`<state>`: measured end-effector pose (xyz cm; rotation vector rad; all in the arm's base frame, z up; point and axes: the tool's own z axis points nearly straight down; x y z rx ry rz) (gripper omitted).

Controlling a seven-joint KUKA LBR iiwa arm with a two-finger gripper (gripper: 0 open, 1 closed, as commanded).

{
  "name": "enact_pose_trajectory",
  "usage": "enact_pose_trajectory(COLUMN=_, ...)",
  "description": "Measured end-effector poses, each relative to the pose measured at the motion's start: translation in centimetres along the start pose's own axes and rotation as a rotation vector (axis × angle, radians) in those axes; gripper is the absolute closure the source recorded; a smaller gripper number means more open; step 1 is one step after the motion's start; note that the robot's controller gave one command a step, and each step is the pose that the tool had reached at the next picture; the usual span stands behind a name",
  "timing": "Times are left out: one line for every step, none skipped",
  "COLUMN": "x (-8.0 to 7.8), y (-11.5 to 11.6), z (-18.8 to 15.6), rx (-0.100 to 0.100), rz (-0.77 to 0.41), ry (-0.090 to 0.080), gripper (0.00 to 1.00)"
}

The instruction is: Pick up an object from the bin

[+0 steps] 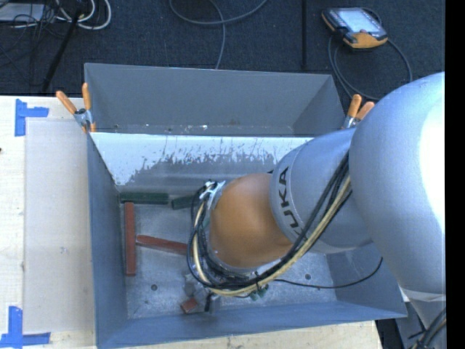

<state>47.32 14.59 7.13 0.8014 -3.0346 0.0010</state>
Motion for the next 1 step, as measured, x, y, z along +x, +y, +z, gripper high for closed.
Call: enact_pose_trajectory(x=-0.53, y=-0.17, z=0.00, rx=0.004, rz=0.002, ry=-0.024, gripper=0.00)
